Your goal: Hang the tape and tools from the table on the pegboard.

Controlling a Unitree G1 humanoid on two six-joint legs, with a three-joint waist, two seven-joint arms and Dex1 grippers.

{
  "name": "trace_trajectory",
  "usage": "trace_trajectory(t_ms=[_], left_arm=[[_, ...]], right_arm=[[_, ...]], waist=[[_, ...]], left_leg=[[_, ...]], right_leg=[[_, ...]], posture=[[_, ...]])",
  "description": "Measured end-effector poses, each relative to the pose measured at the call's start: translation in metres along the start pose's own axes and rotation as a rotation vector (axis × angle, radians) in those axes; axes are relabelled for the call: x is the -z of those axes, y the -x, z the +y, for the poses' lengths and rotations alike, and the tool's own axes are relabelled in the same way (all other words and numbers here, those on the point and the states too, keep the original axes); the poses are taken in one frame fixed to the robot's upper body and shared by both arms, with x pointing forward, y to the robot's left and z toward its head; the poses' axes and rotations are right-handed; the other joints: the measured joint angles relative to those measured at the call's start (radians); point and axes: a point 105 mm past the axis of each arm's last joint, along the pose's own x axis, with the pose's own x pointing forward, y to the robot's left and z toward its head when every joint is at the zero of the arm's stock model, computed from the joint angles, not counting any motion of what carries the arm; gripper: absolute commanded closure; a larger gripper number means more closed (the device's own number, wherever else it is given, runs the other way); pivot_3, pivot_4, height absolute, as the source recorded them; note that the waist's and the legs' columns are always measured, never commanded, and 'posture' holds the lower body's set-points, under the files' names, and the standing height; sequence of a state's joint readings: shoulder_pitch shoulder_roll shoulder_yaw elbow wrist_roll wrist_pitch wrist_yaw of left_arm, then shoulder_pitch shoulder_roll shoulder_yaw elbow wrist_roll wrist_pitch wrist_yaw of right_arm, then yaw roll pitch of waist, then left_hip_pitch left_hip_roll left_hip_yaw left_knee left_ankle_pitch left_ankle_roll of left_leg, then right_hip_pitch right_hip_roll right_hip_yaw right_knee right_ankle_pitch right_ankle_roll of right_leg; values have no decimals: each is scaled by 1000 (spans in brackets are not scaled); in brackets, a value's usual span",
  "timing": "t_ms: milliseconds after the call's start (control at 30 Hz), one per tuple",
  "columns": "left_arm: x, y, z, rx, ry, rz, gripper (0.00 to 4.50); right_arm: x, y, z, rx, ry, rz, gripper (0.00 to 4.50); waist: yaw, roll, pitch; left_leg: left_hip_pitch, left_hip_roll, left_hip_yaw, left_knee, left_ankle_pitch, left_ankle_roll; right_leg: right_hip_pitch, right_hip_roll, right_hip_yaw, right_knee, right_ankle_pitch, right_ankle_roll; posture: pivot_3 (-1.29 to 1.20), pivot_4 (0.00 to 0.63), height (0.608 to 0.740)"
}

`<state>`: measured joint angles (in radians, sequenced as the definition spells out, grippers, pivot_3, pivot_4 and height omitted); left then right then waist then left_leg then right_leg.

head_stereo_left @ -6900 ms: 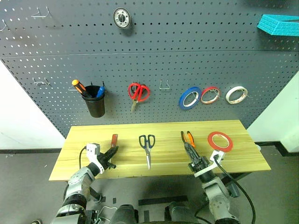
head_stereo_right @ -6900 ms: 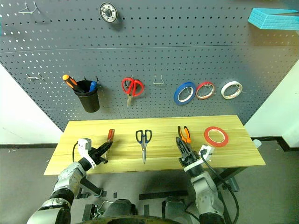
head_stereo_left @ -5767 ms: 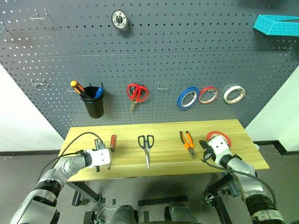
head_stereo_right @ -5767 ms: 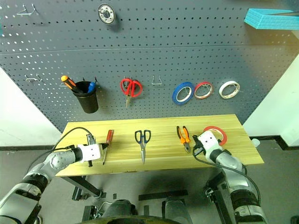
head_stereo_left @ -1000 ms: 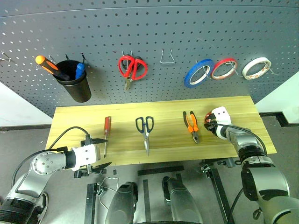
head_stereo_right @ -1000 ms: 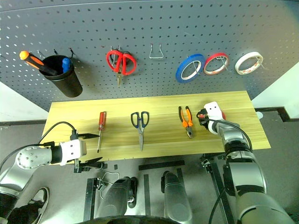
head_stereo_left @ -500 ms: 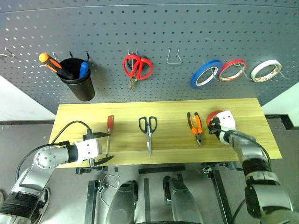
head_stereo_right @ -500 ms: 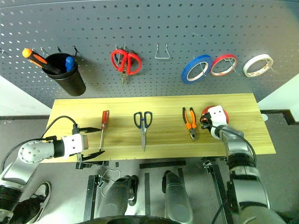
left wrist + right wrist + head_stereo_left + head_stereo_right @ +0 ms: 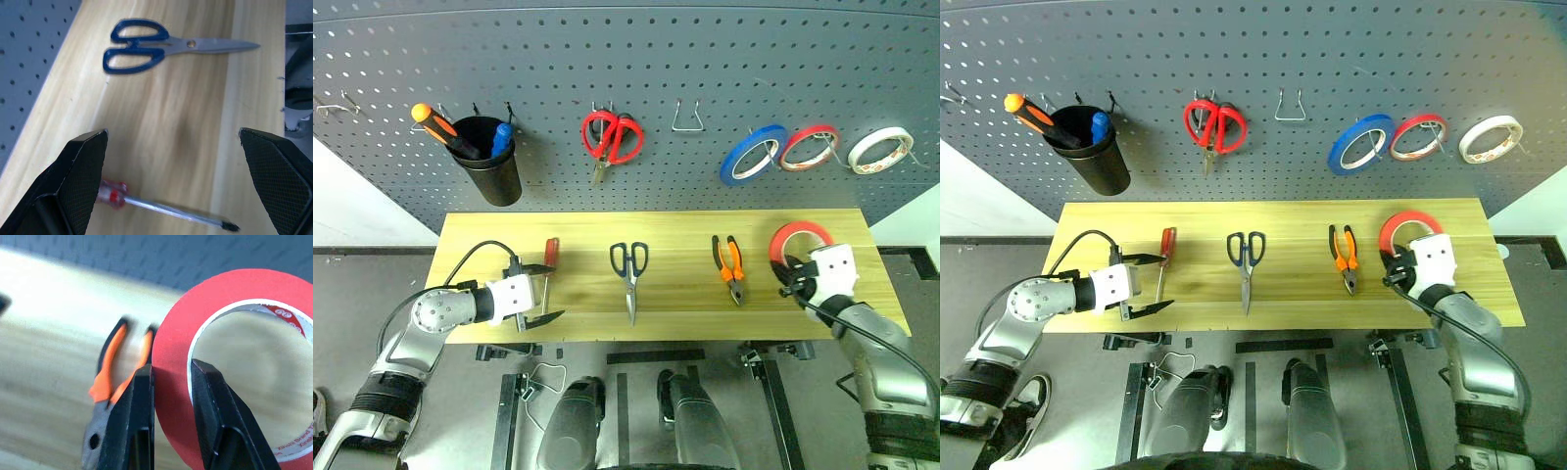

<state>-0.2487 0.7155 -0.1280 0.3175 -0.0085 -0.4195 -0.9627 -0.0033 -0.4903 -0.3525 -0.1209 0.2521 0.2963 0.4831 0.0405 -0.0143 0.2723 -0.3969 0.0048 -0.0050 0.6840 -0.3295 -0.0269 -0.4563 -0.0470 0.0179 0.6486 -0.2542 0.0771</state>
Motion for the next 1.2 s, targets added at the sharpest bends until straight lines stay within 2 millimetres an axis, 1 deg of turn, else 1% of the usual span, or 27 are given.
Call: trace_trajectory(t_ms=[133, 200, 300, 433, 500, 600, 700, 767, 900, 967, 1067, 1200], left_arm=[[-3, -7, 0, 7, -10, -26, 0], [0, -6, 0, 8, -8, -21, 0], [5, -6, -2, 11, 5, -6, 0], [4, -5, -1, 5, 15, -19, 0], [2, -6, -1, -9, 54, -47, 0], [-13, -8, 4, -70, 192, -165, 0], [-29, -6, 11, -99, 231, -241, 0], [-33, -2, 16, -121, 241, -262, 0], [-41, 2, 16, -142, 292, -314, 0], [-51, 1, 18, -139, 321, -358, 0], [-63, 1, 18, -114, 352, -397, 0], [-68, -1, 16, -82, 368, -409, 0]], right_arm=[[-37, 15, -10, 79, 7, -175, 3795], [-46, 21, -15, 116, -8, -245, 3795], [-53, 26, -19, 147, -22, -312, 3795], [-74, 19, -15, 127, -21, -403, 3795], [-84, 15, -11, 106, -17, -438, 3795], [-101, 4, 1, 51, -13, -493, 3795], [-118, -8, 13, -12, -1, -535, 3795], [-120, -14, 16, -29, -1, -538, 3795], [-118, -24, 19, -57, -8, -518, 3795], [-118, -28, 19, -63, -6, -515, 3795], [-121, -30, 17, -64, 0, -524, 3795], [-122, -31, 16, -65, 4, -523, 3795]], waist=[[-4, 0, 0], [-3, 0, -1], [-3, -1, -2], [-3, 0, -3], [-2, 0, -4], [-2, 0, -4], [-2, 0, -5], [-2, 0, -5], [0, 0, -5], [1, 0, -5], [-1, 0, -5], [-3, 0, -5]], left_leg=[[10, 1, 0, 0, 1, 1], [13, 1, 0, 0, 1, 1], [13, 0, 0, 0, 1, 1], [13, 0, 0, 0, 1, 1], [13, 0, 0, 0, 1, 1], [13, 0, 0, 1, 1, 1], [13, 0, 0, 1, 1, 1], [13, 0, 0, 1, 1, 1], [12, -1, 0, 2, 1, 1], [12, -1, -1, 2, 1, 1], [12, -1, -1, 2, 1, 1], [12, 0, -1, 2, 1, 1]], right_leg=[[10, 1, 1, 0, 2, 0], [13, 2, 0, 0, 2, 0], [13, 2, 0, 0, 2, 0], [13, 2, 0, 0, 2, 0], [13, 1, 0, 0, 2, 0], [13, 1, 0, 1, 2, 0], [13, 1, 0, 1, 2, 0], [13, 1, 0, 1, 2, 0], [13, 1, 0, 1, 2, 0], [13, 0, 0, 1, 2, 0], [13, 1, 0, 1, 2, 0], [13, 1, 0, 1, 2, 0]], posture=[[113, 197, 740], [114, 194, 740], [120, 195, 740], [127, 197, 740], [129, 199, 740], [136, 201, 740], [142, 201, 740], [145, 204, 740], [148, 207, 740], [148, 211, 740], [147, 213, 740], [142, 214, 740]])
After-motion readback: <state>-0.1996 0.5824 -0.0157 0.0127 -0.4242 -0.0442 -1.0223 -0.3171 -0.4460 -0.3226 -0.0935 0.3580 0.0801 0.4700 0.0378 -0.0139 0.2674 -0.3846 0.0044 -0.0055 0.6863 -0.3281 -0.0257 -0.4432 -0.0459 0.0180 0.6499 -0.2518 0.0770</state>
